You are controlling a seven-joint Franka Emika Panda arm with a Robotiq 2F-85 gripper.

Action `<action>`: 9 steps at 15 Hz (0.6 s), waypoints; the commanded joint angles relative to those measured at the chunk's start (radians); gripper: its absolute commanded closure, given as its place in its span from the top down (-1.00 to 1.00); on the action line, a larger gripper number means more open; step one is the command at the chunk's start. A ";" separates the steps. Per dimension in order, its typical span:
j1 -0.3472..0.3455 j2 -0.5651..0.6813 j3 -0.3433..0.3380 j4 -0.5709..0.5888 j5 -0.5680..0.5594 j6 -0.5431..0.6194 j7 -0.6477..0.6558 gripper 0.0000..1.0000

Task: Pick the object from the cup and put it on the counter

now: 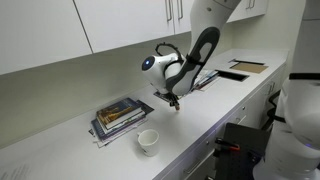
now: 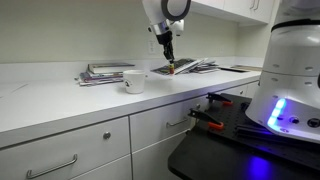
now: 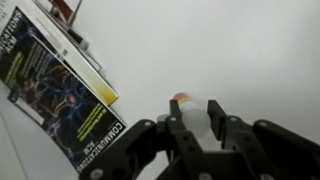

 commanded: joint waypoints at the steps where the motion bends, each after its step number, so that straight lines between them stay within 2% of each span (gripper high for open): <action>1: 0.030 0.073 0.004 0.023 -0.156 -0.038 0.122 -0.80; 4: 0.034 0.121 0.004 0.019 -0.179 -0.025 0.118 -0.80; 5: 0.030 0.123 0.006 0.021 -0.152 -0.029 0.104 0.20; 6: 0.026 0.119 0.007 0.020 -0.128 -0.026 0.090 0.22; 9: 0.010 0.109 0.009 0.009 -0.024 0.013 0.008 0.67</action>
